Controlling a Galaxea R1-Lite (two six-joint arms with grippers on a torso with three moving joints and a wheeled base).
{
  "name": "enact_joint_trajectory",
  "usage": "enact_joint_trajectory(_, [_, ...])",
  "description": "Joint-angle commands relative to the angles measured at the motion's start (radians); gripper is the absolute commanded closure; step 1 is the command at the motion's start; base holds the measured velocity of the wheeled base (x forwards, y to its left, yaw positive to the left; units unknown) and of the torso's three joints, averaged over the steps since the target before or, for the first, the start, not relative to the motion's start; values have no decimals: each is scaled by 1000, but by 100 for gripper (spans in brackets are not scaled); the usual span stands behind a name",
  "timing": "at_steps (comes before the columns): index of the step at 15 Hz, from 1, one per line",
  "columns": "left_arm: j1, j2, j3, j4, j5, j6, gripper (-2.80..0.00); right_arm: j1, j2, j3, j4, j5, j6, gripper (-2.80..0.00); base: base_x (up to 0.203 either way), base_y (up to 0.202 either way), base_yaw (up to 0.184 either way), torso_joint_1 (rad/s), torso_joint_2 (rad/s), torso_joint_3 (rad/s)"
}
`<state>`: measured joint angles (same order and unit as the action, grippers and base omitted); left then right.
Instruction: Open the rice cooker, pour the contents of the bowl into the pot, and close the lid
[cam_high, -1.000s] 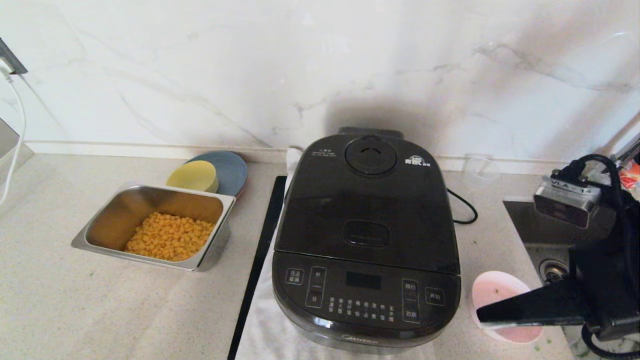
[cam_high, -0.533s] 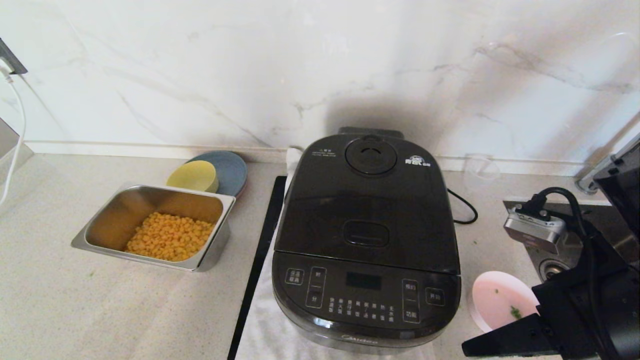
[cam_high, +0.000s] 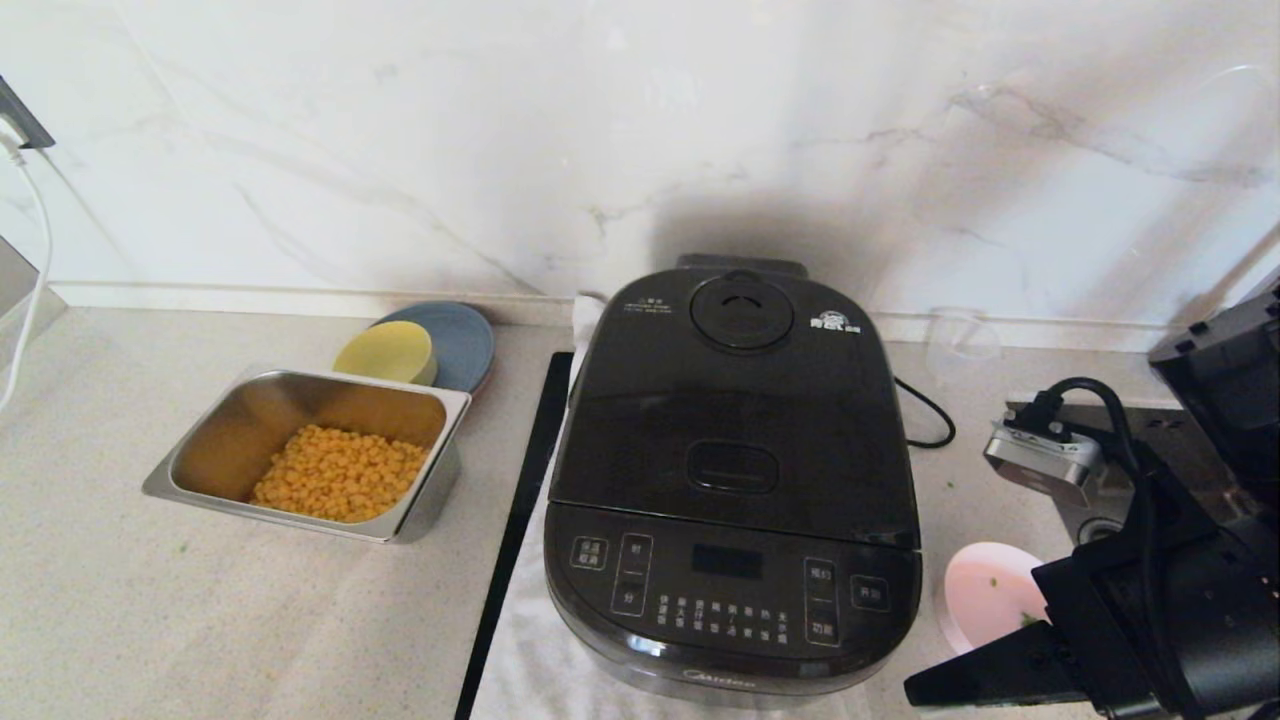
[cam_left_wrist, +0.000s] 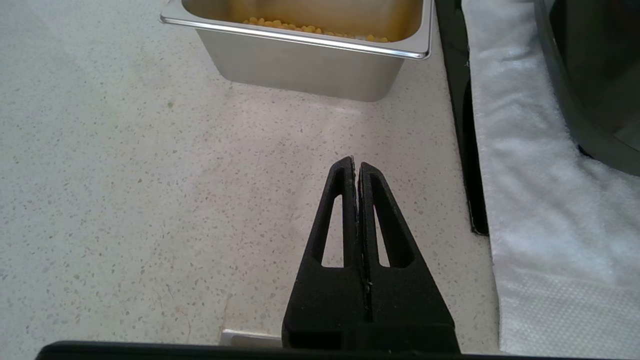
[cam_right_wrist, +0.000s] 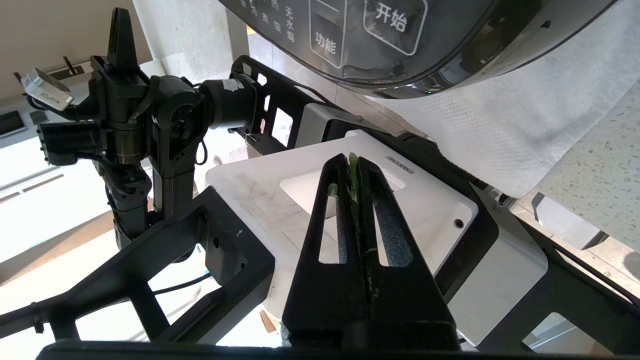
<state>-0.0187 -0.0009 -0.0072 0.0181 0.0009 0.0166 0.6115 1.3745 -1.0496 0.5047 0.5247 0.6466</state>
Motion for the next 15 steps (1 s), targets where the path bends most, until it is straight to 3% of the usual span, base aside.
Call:
enact_joint_trajectory(1, [0,-2,0,0,1,0,0,1,8,0,2,3,5,0,0,0,0,0,0,0])
enact_joint_trajectory(15, [-1,-2,0,0,1,0,0,-9,-15,-63,3,4,13,0,0,0,0,0,0,0])
